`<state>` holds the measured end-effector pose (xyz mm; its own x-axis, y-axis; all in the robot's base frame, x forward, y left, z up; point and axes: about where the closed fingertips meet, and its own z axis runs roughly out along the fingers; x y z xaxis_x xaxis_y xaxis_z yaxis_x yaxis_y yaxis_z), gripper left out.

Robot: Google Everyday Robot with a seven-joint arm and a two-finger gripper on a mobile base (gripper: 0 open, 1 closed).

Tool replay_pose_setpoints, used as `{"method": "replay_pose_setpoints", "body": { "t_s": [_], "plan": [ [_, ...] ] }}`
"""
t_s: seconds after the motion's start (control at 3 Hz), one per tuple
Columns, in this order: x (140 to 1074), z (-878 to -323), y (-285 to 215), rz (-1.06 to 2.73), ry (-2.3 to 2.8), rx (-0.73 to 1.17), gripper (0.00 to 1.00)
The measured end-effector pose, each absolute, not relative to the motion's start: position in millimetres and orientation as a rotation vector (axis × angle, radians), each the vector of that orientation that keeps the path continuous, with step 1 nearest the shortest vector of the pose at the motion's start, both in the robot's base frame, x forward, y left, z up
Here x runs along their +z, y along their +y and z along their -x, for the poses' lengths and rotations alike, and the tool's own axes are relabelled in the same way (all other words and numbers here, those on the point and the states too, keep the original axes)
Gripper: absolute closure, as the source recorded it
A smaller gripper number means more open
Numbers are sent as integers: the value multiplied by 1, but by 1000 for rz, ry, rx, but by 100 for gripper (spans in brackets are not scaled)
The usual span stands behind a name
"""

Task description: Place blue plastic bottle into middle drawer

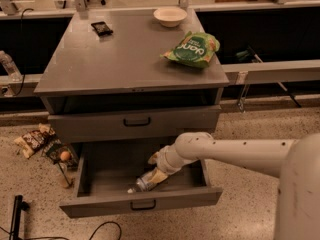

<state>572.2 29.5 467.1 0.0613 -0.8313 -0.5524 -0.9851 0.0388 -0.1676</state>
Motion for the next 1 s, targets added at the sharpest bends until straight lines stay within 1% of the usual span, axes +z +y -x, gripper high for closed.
{"method": "replay_pose_setpoints", "body": {
  "t_s": [0.33,0.67,1.0],
  "plan": [
    [495,-554,-6,1693,1812,455,78],
    [524,-533,-34,1594,1835,437,99],
    [524,-531,-40,1581,1844,434,86]
  ]
}}
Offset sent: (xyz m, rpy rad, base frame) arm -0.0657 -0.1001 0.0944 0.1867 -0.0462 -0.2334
